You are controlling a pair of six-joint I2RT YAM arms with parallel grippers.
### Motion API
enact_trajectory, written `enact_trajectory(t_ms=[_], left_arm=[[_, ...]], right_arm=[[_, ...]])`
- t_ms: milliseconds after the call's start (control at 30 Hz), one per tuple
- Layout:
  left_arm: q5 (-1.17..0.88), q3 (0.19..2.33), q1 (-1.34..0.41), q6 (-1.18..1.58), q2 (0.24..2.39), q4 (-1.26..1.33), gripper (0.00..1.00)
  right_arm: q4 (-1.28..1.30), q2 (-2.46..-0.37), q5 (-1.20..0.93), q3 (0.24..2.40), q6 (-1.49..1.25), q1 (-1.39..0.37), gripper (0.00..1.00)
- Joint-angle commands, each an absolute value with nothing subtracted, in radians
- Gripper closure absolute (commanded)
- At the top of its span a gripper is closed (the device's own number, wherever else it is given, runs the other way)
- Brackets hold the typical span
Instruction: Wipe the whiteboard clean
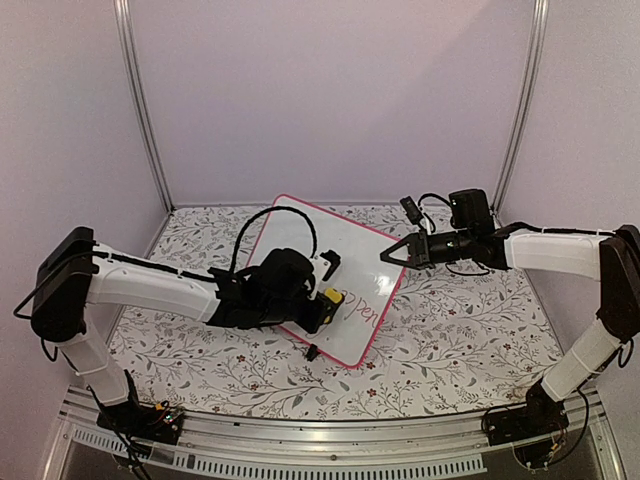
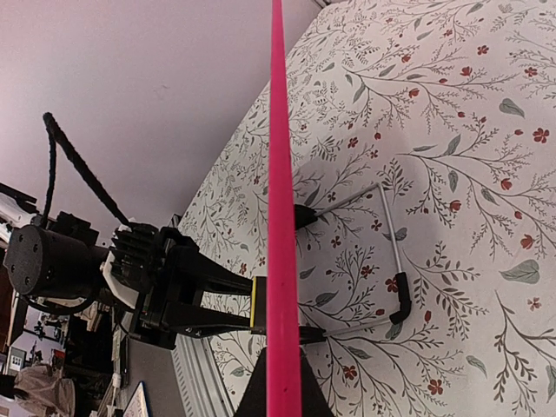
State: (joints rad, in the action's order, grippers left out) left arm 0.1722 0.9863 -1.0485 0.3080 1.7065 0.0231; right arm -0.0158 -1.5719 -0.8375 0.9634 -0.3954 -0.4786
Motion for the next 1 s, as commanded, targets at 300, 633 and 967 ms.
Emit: enact_trajectory(t_ms=[300, 633, 967], left_arm=[[0.230, 0.905, -1.023, 0.352, 1.714, -0.140, 1.00], [0.211, 1.022, -1.001, 0.308, 1.734, -0.099, 1.00], [0.148, 1.167, -1.048, 0.232, 1.843, -0.094, 1.00]], right_arm=[[0.166, -1.640, -0.819, 0.897, -0.313, -0.548, 1.00], [0.162, -1.647, -0.824, 0.897, -0.314, -0.548, 1.00], [0.164, -1.647, -0.821, 0.897, -0.314, -0.548, 1.00]])
